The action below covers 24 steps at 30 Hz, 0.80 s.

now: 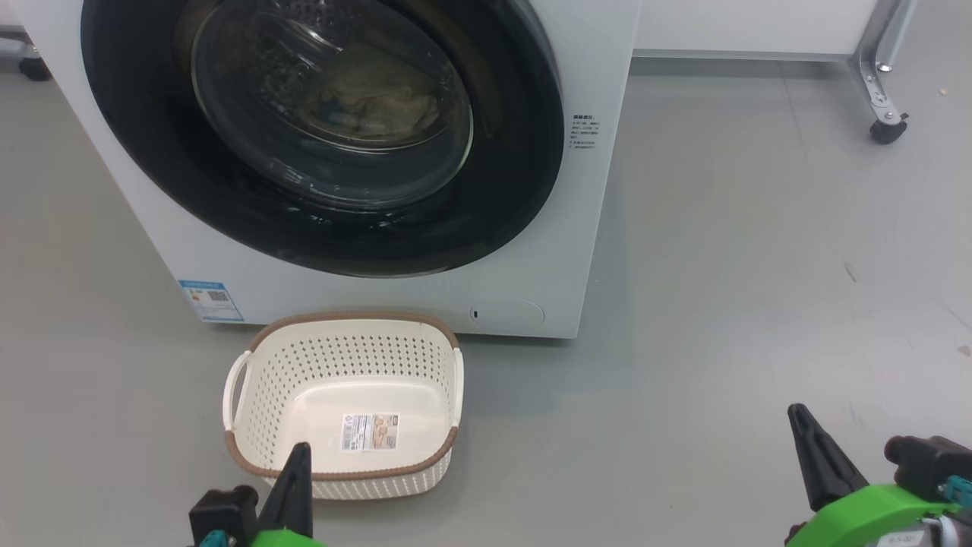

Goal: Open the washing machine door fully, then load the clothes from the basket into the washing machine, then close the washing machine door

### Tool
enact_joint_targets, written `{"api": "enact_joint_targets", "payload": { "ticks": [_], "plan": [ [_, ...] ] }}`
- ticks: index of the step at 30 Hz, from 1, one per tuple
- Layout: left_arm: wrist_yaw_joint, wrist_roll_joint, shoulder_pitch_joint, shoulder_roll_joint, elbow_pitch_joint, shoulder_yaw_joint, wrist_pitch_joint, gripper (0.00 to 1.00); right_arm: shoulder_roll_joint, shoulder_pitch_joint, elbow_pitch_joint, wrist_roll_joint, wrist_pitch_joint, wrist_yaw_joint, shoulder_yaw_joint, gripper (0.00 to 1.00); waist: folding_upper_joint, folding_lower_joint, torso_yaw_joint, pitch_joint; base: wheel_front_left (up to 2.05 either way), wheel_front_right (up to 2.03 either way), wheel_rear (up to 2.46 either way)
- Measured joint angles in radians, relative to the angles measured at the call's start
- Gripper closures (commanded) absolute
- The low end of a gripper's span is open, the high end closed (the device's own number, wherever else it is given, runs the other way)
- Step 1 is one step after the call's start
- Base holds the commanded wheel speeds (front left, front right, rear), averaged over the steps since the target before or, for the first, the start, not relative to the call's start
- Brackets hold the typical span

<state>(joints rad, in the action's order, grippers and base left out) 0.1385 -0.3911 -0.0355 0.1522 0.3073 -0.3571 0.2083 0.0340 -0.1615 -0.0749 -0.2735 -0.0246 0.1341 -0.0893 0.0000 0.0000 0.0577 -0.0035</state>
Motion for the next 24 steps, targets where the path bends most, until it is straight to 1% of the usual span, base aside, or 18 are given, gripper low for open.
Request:
{"api": "enact_joint_targets", "payload": {
  "ticks": [4,19,24],
  "plan": [
    [-0.015,-0.042,0.0,-0.006,0.0,0.013,-0.014,1.0,0.0,0.003,-0.007,-0.045,0.005,0.0,0.0,1.0,0.0,0.0,-0.002,0.0,0.0,0.0,0.0],
    [-0.043,-0.199,0.0,-0.015,-0.001,0.066,-0.052,1.0,0.0,0.02,-0.031,-0.213,0.022,0.0,-0.003,1.0,0.0,0.0,-0.009,0.001,0.0,0.0,0.0],
    [-0.059,-0.251,0.0,-0.018,-0.002,0.088,-0.065,1.0,0.0,0.031,-0.04,-0.27,0.025,0.0,-0.004,1.0,0.0,0.0,-0.012,0.001,0.0,0.0,0.0]
  ]
}}
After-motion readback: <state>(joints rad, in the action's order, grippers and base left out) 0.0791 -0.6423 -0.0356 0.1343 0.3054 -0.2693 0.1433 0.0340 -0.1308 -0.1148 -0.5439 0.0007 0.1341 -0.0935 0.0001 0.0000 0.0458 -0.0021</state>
